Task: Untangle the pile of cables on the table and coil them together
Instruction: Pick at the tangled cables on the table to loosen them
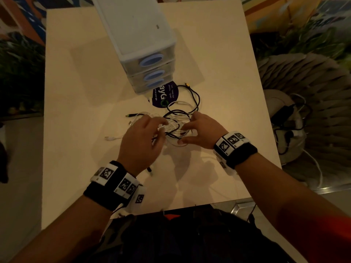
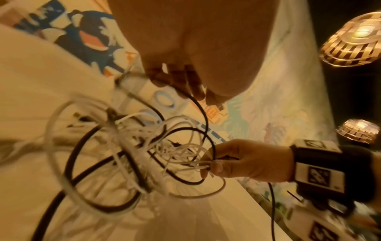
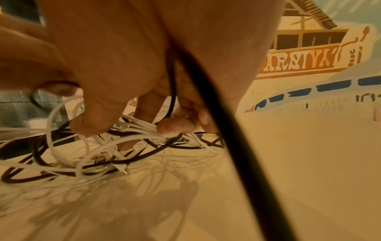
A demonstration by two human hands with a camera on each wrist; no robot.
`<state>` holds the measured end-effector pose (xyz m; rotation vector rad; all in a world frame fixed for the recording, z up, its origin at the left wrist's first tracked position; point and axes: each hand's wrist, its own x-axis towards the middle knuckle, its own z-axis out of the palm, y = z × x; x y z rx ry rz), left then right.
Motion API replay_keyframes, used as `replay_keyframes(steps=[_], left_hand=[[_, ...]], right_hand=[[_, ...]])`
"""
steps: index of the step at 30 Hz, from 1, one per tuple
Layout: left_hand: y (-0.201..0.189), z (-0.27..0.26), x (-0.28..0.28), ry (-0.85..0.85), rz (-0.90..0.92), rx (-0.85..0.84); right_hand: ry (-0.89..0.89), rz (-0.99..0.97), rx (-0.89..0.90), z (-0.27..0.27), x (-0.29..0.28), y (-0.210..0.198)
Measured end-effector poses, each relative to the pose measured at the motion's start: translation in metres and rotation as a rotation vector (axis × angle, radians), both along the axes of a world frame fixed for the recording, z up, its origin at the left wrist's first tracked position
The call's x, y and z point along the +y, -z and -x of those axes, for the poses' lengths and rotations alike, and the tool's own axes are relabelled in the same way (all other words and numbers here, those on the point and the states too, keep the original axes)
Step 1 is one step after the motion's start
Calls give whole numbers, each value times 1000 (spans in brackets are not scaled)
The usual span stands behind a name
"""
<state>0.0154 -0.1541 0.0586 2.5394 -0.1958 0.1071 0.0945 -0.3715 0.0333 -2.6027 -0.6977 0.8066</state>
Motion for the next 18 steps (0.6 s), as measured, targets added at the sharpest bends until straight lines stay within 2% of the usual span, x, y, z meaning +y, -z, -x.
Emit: replay_keyframes(steps=[3, 6, 11, 18], left_hand=[[-3, -1, -8, 212, -272, -65], [3, -5, -13, 244, -326, -27], [11, -10, -11, 270, -243, -39], [10, -1, -7, 78, 120, 136]], right_hand=[[-10, -23, 21, -2, 2, -4], [-29, -43, 16, -4, 2, -7], [-35, -13, -9, -6, -1, -6], [74, -83, 16, -13, -10, -5]])
